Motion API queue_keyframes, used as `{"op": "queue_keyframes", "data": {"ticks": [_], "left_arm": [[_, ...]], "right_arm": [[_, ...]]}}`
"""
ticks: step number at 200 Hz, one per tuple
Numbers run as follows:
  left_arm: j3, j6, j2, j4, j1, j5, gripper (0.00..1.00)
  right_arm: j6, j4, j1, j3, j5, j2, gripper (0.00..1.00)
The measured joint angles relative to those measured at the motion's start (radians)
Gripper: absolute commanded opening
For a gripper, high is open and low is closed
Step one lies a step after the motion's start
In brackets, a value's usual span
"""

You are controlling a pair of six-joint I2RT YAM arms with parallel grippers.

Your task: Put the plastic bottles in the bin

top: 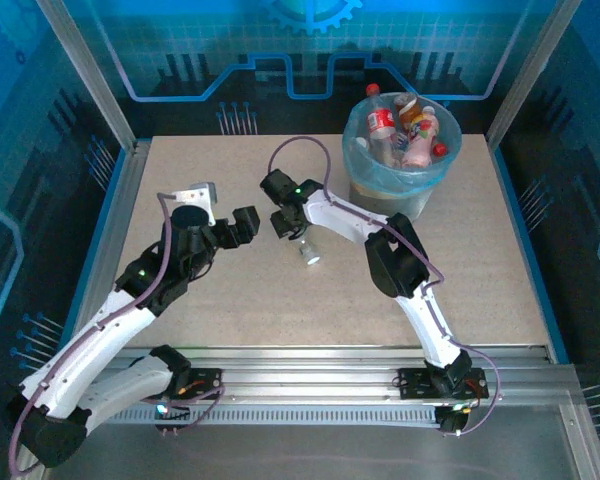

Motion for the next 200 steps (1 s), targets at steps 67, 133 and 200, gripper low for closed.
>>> {"op": "queue_keyframes", "data": {"ticks": [67,133,200], "left_arm": [[0.007,0.0,0.016,-0.001,0.0,0.001,0.95],[0.179,0.011,0.207,0.098,-0.181,0.008,0.94],[0.32,0.079,0.37,0.152,-0.316,0.031,0.95]], "right_arm": [[-0.063,-0.05,-0.003,0.034,-0.003,-0.117,0.54],[-0.147,0.204,-0.134,0.012,0.098,-0.65,0.52],[-0.146,0.567,-0.351,-0.292,0.222,-0.803,0.5]]}}
